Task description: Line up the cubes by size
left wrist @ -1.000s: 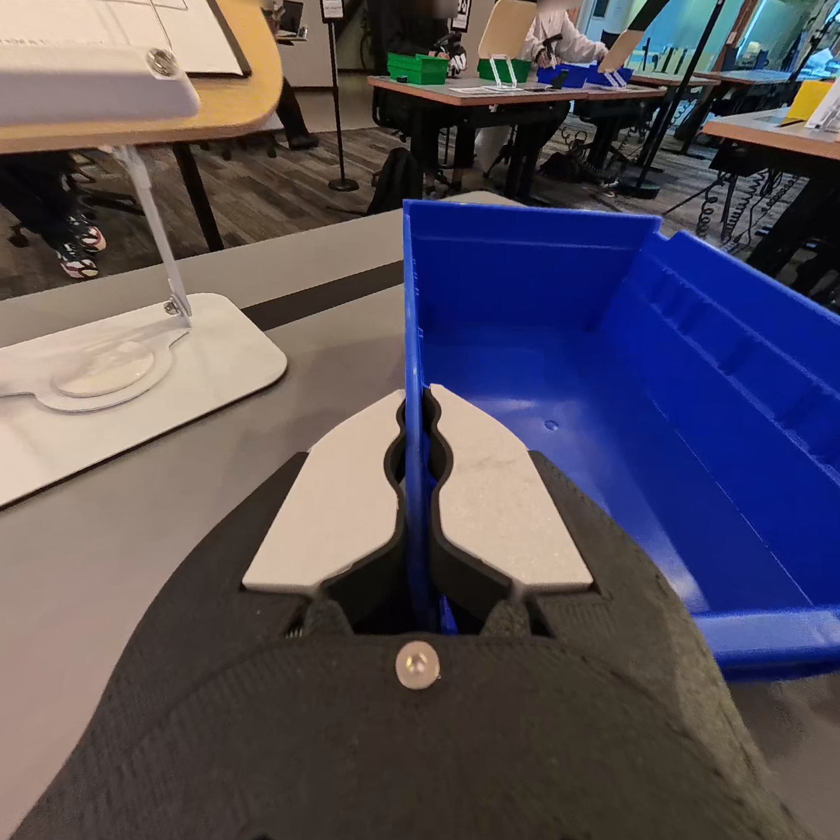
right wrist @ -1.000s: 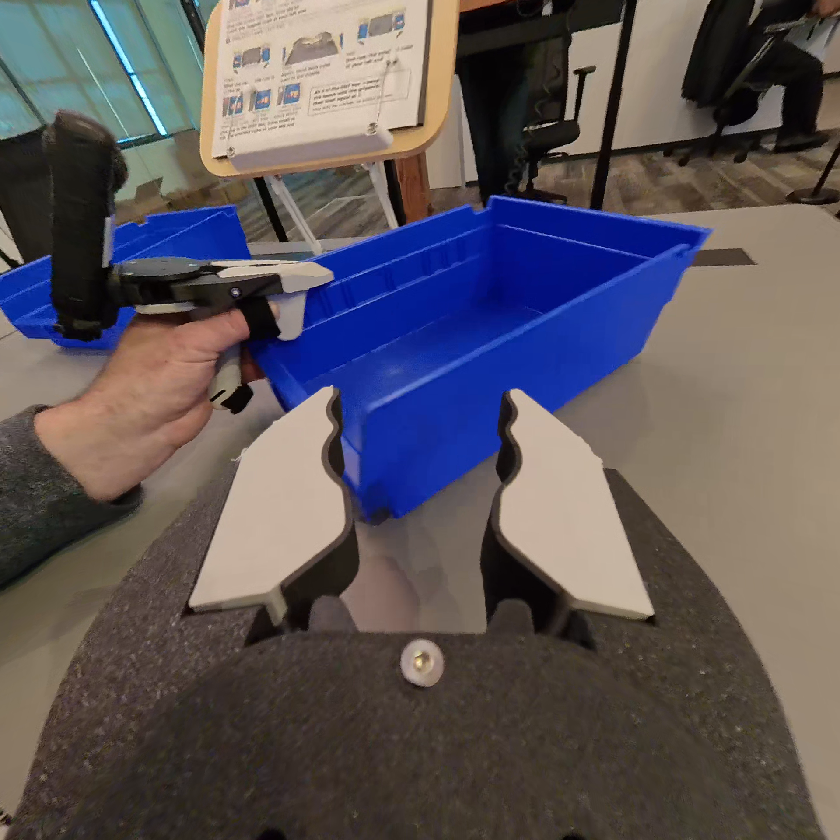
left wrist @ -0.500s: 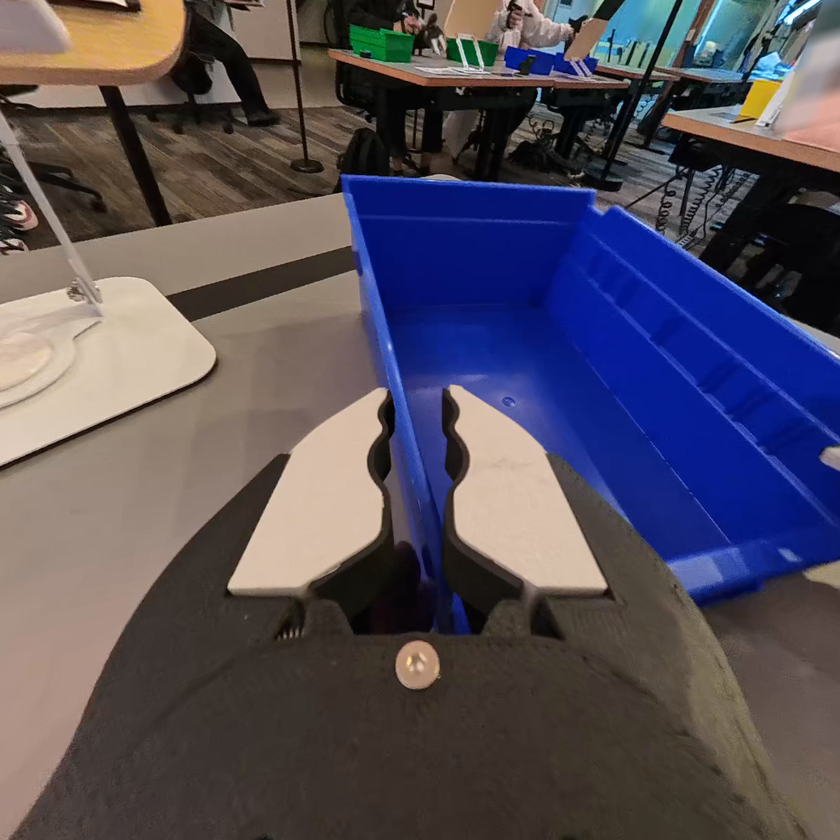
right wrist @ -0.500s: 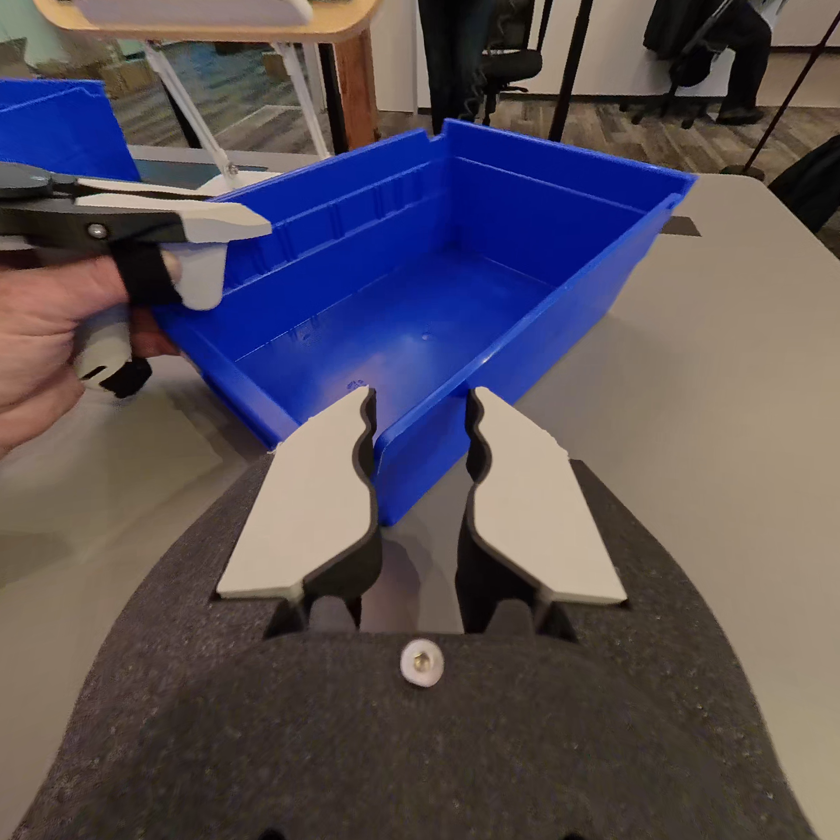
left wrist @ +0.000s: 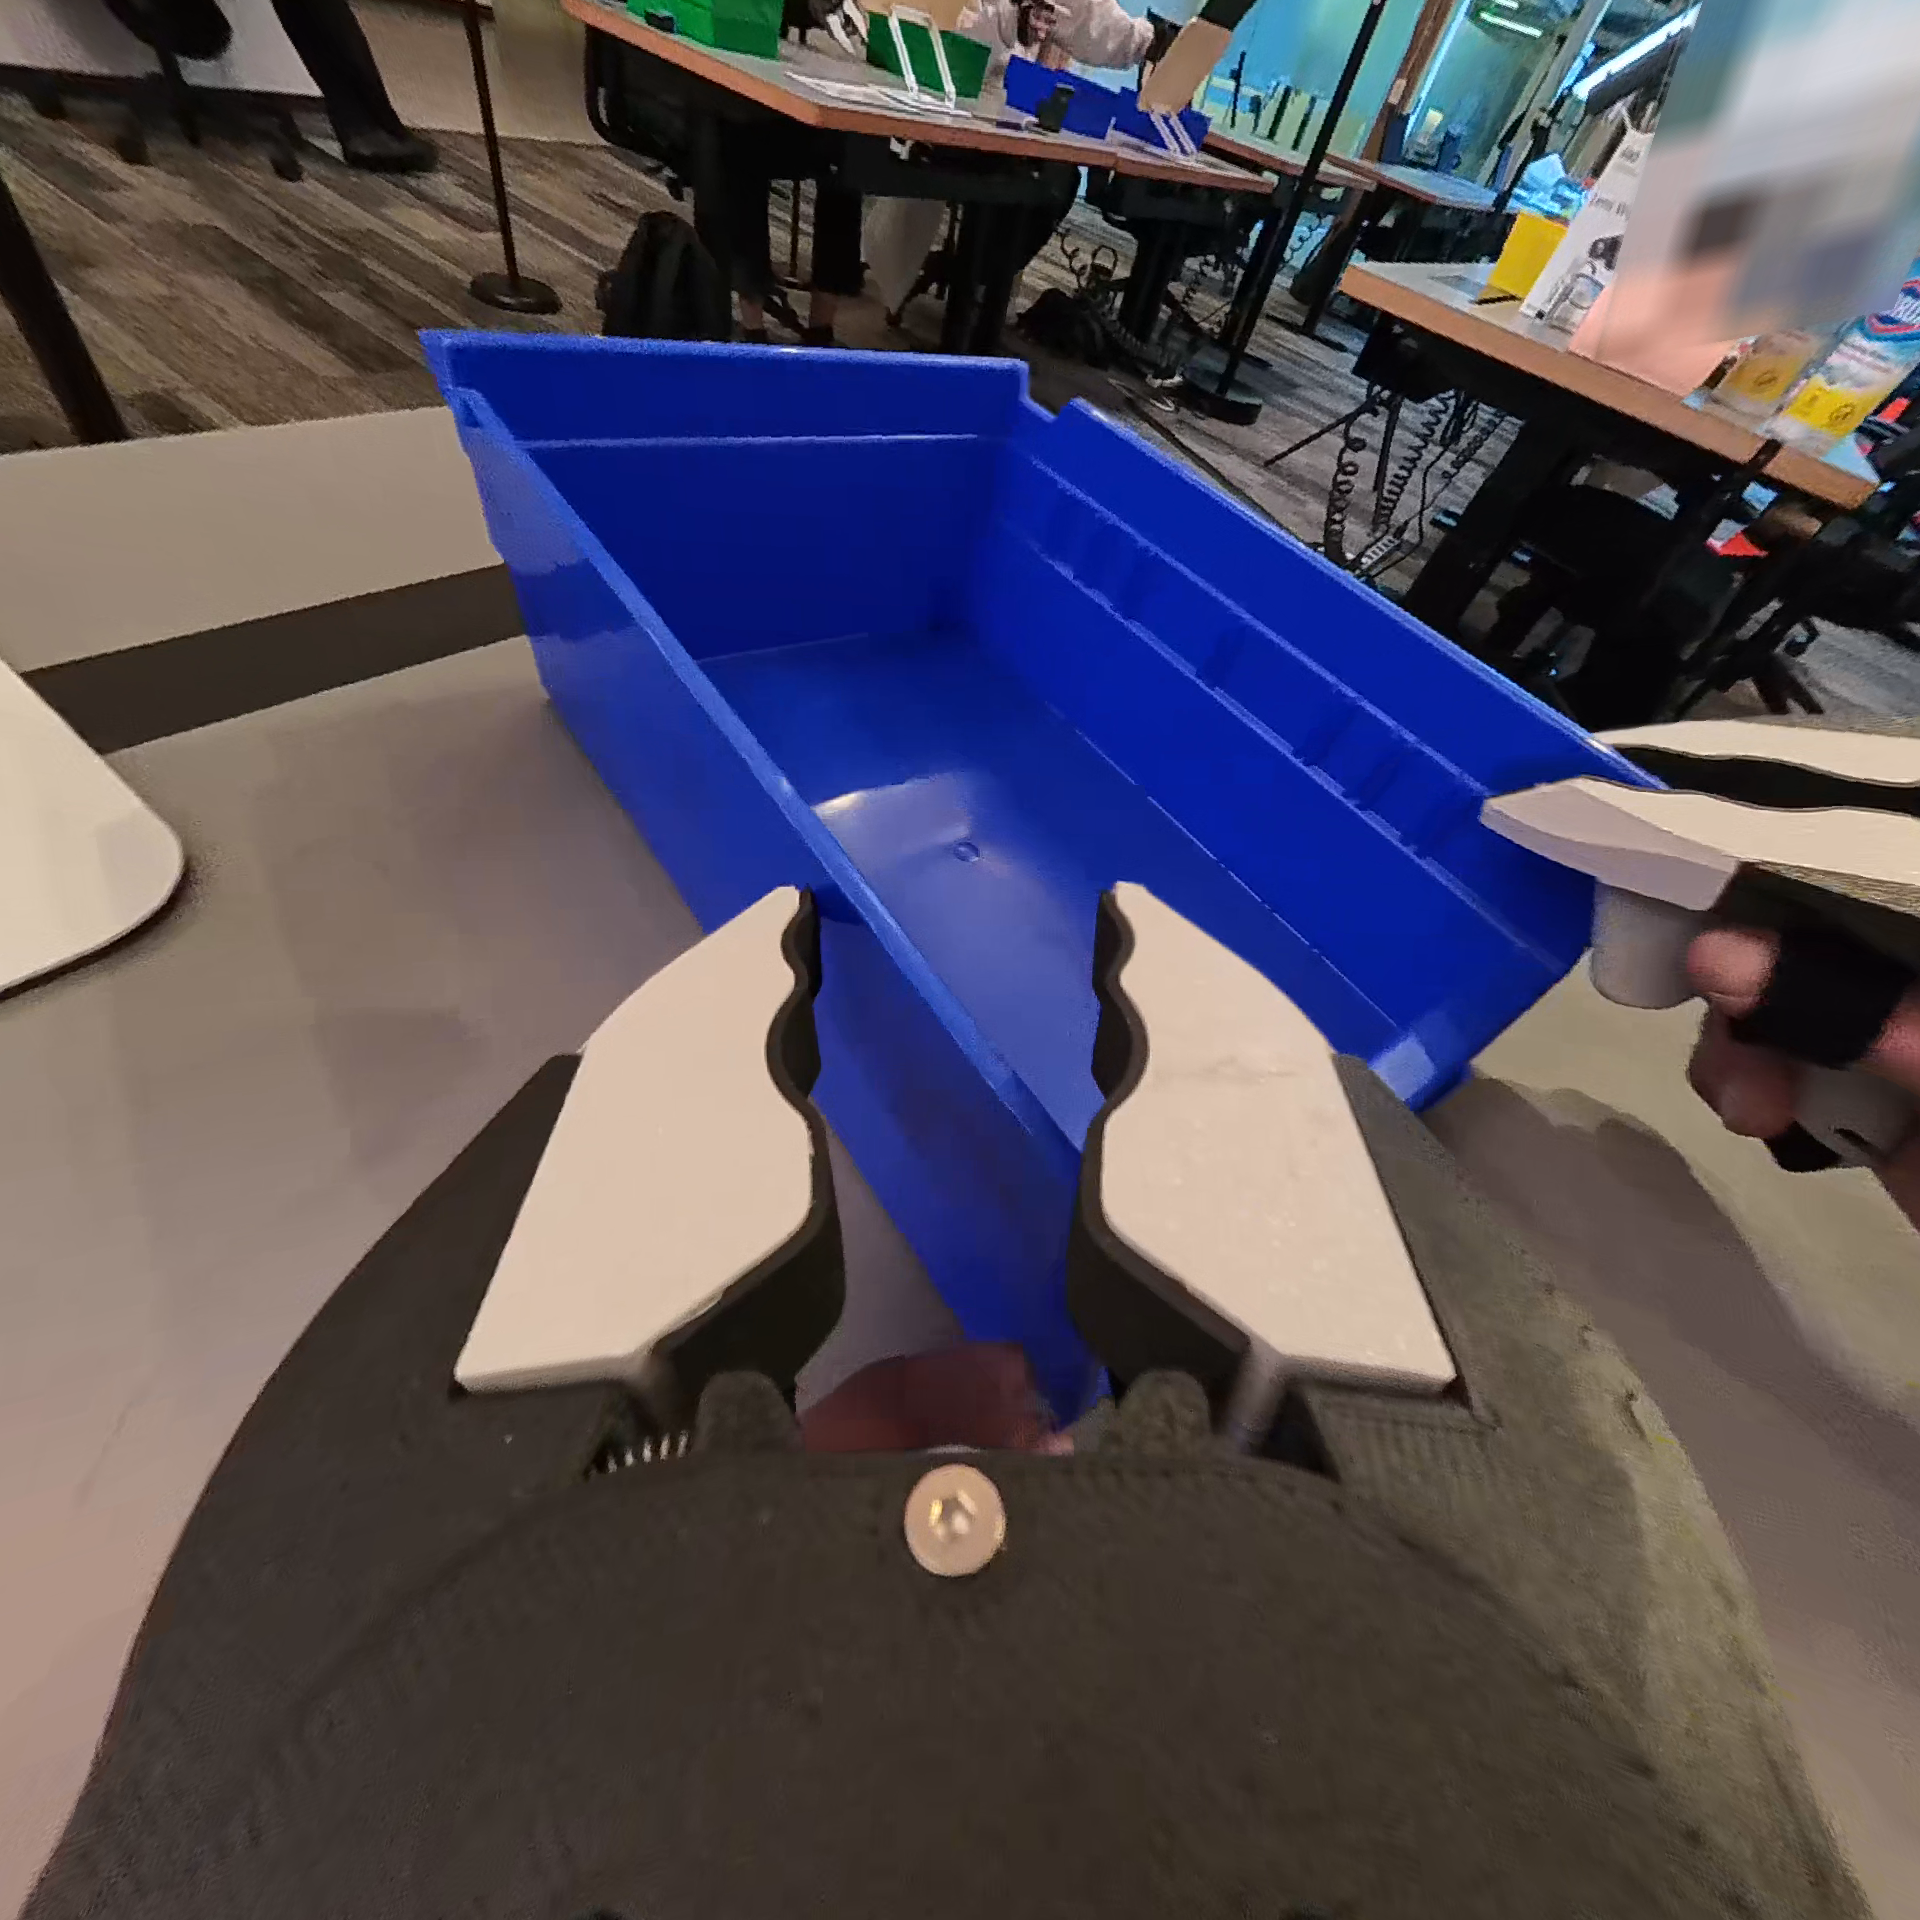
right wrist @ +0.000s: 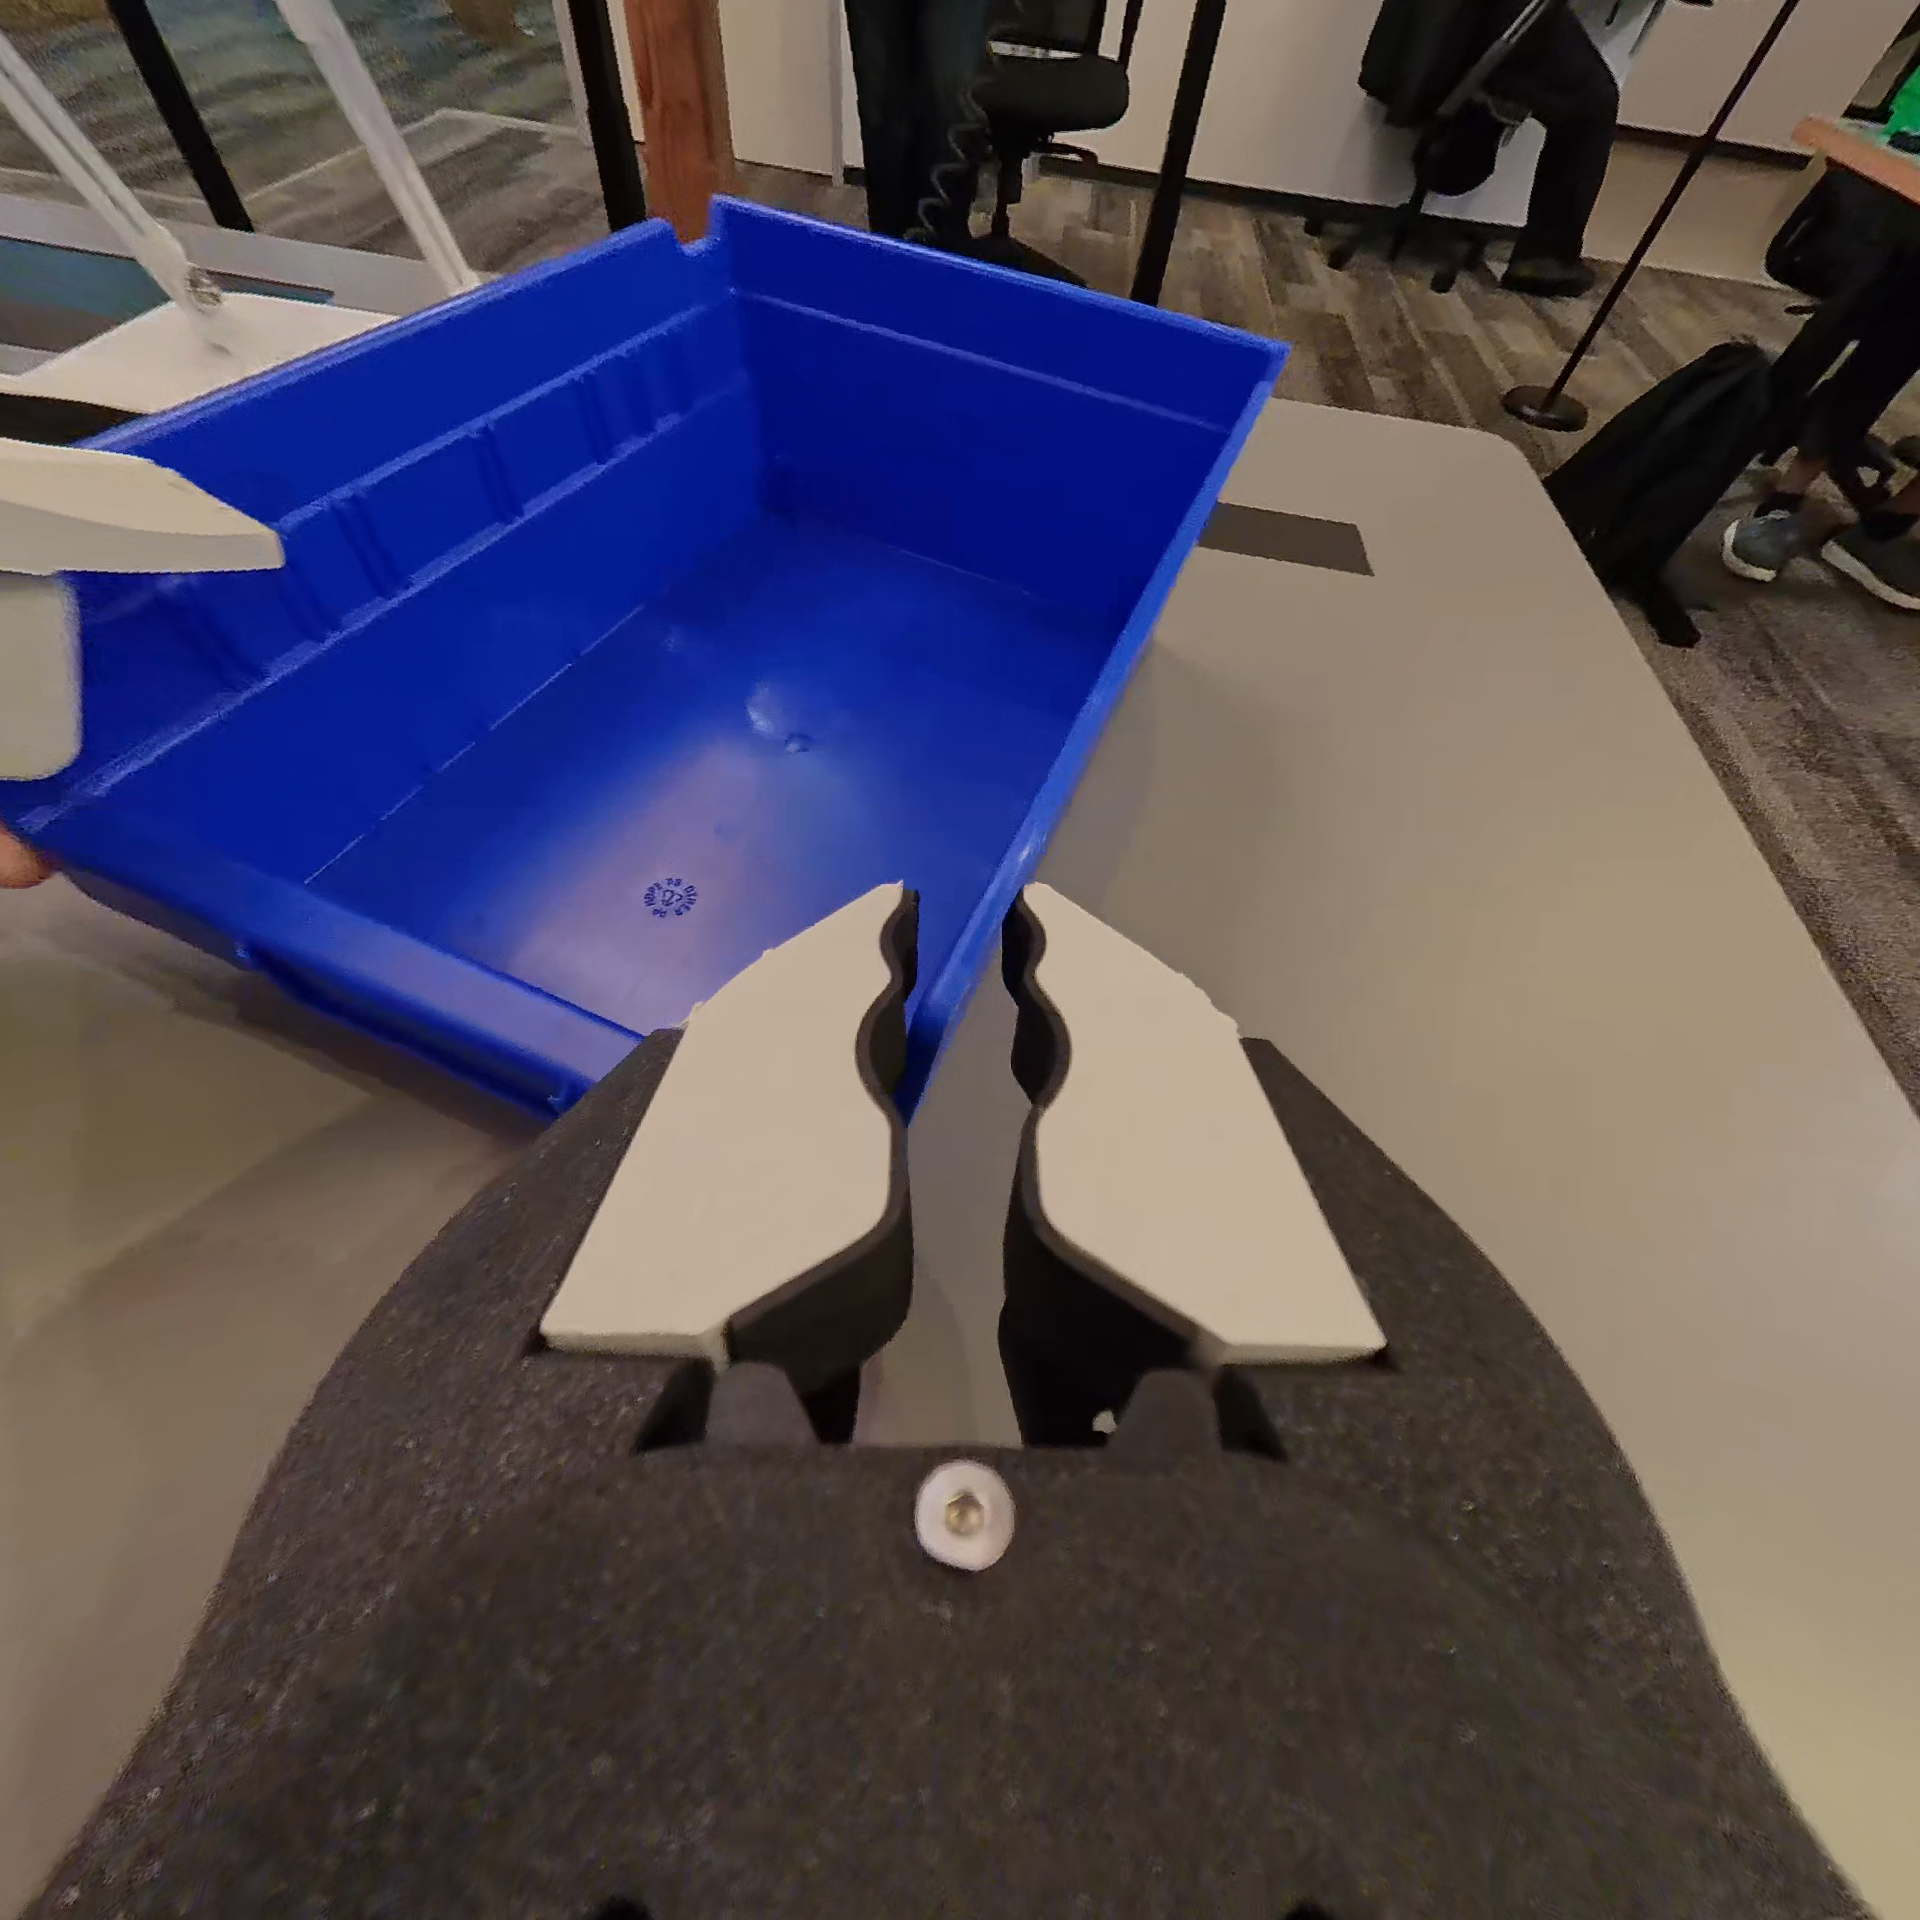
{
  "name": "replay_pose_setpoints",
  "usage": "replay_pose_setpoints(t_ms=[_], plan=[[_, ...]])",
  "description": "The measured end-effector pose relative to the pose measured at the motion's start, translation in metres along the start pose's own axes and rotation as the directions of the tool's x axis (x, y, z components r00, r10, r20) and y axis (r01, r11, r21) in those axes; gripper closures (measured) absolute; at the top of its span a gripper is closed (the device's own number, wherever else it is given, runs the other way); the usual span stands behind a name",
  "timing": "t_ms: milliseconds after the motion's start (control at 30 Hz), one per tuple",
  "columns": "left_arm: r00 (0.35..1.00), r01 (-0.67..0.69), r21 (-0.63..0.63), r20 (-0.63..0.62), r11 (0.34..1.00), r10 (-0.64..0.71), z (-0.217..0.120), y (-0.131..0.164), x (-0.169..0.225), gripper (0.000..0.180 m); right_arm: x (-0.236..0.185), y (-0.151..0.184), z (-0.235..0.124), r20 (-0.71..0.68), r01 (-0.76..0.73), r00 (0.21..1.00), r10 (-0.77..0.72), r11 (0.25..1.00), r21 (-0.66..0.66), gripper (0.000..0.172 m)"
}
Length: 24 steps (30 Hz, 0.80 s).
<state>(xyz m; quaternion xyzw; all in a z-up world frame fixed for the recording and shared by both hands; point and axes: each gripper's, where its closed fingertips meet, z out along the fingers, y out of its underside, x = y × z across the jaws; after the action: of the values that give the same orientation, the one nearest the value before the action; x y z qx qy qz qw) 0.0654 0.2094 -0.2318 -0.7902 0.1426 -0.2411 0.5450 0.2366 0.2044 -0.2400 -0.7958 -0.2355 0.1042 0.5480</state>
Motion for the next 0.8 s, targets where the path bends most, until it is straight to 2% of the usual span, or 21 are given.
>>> replay_pose_setpoints(t_ms=[400,800], plan=[[0.990,0.138,0.043,-0.009,0.990,-0.138,0.038,-0.013,0.006,0.130,0.054,-0.008,0.039,-0.033,0.002,0.999,-0.003,1.000,-0.021,0.164],[0.981,0.192,0.087,0.023,0.978,-0.194,0.068,-0.024,0.004,0.128,0.087,-0.016,0.073,-0.026,0.004,1.000,-0.005,1.000,-0.031,0.167]])
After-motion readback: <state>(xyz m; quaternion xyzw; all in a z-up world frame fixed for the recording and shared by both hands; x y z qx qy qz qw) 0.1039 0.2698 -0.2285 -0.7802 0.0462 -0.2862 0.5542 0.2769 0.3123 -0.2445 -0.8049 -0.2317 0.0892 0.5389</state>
